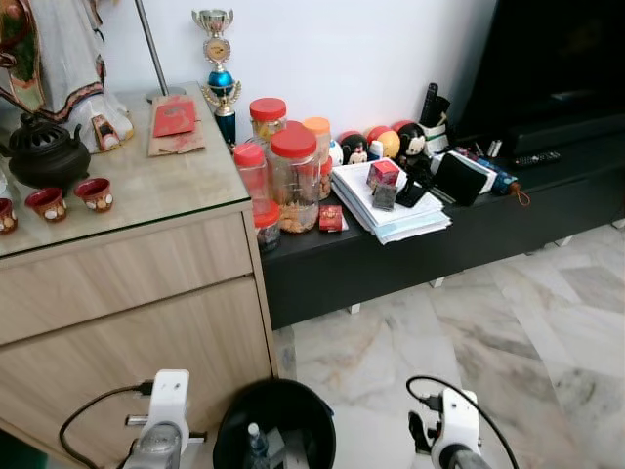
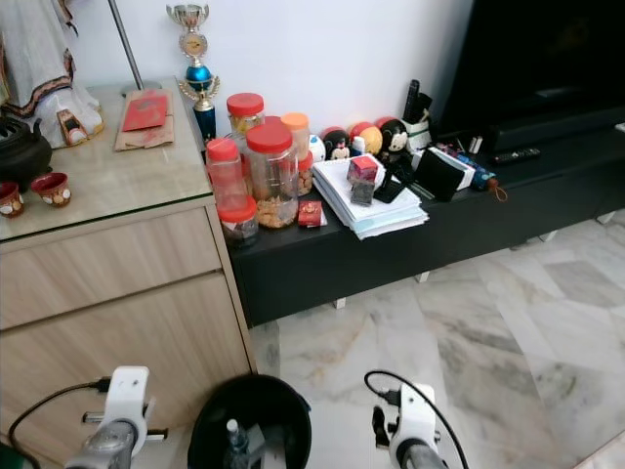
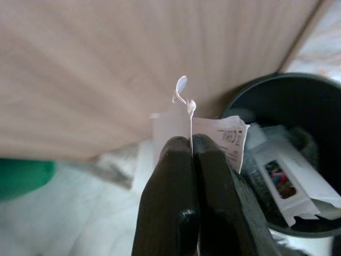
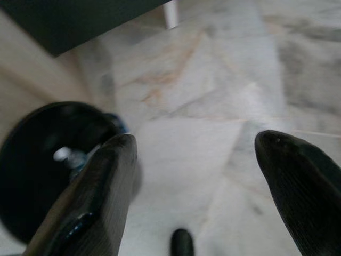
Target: Picking trash to rubbish bin
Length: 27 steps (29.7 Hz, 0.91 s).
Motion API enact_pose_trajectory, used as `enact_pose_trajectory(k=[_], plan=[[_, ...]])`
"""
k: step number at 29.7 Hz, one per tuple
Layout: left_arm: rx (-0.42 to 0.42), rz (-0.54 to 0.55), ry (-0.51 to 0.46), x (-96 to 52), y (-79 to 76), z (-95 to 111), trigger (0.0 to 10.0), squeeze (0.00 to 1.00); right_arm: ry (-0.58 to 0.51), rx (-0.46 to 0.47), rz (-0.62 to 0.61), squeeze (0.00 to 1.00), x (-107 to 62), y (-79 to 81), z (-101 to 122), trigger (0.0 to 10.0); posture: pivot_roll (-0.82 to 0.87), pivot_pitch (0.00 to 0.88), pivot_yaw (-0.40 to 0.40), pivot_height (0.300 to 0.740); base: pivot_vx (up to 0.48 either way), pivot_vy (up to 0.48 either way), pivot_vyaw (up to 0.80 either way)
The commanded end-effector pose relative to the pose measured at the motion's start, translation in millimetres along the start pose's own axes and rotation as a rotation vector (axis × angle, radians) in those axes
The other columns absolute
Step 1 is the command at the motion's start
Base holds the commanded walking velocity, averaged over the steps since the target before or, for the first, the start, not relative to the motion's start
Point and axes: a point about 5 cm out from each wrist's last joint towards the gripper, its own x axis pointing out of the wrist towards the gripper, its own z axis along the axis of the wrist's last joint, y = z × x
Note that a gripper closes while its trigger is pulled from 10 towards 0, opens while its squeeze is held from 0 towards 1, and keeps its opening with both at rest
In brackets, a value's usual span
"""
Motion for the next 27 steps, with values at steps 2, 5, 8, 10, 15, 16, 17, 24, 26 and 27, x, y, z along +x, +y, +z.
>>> enact_pose_trajectory(k=[2,5,8,10,15,16,17,24,26,27], plan=[[0.081,-0.072,-0.063,2.7,-13.4,18.1,10.0,0.0,-0.008,-0.008,0.052,0.0,2.8,9.3,6.5,10.0,-0.02,0.018,-0.014,0.74,0.0,0.0,0.0],[0.064,-0.15,-0.136,4.9,-31.3,43.8,10.0,0.0,-0.031,-0.045,0.167,0.0,7.2,26.0,21.4,10.0,-0.03,0.025,-0.018,0.74,0.0,0.0,0.0],[0.033,-0.208,-0.156,4.9,-42.3,54.9,10.0,0.0,-0.047,-0.07,0.233,0.0,9.0,35.9,29.9,10.0,-0.03,0.025,-0.018,0.74,0.0,0.0,0.0],[0.014,-0.294,-0.178,3.4,-57.9,65.7,10.0,0.0,-0.058,-0.087,0.317,0.0,10.5,48.2,39.5,10.0,-0.03,0.028,-0.023,0.74,0.0,0.0,0.0],[-0.045,-0.389,-0.204,0.0,-77.1,76.9,10.0,0.0,-0.094,-0.135,0.487,0.0,10.1,71.1,56.0,10.0,-0.04,0.031,-0.024,0.74,0.0,0.0,0.0],[-0.045,-0.389,-0.204,0.0,-77.1,76.9,10.0,0.0,-0.094,-0.135,0.487,0.0,10.1,71.1,56.0,10.0,-0.04,0.031,-0.024,0.74,0.0,0.0,0.0],[-0.072,-0.408,-0.205,-0.8,-80.9,78.2,10.0,0.0,-0.108,-0.14,0.564,0.0,8.9,81.1,62.3,10.0,-0.04,0.031,-0.024,0.74,0.0,0.0,0.0],[-0.105,-0.437,-0.204,-2.1,-85.0,77.1,10.0,0.0,-0.146,-0.171,0.718,0.0,4.7,99.4,74.6,10.0,-0.05,0.044,-0.032,0.74,0.0,0.0,0.0],[-0.111,-0.44,-0.204,-2.2,-85.2,76.9,10.0,0.0,-0.151,-0.174,0.726,0.0,4.4,100.2,76.0,10.0,-0.05,0.046,-0.035,0.74,0.0,0.0,0.0],[-0.111,-0.443,-0.204,-2.3,-85.4,76.8,10.0,0.0,-0.152,-0.177,0.732,0.0,4.3,100.1,76.4,10.0,-0.05,0.05,-0.037,0.74,0.0,0.0,0.0]])
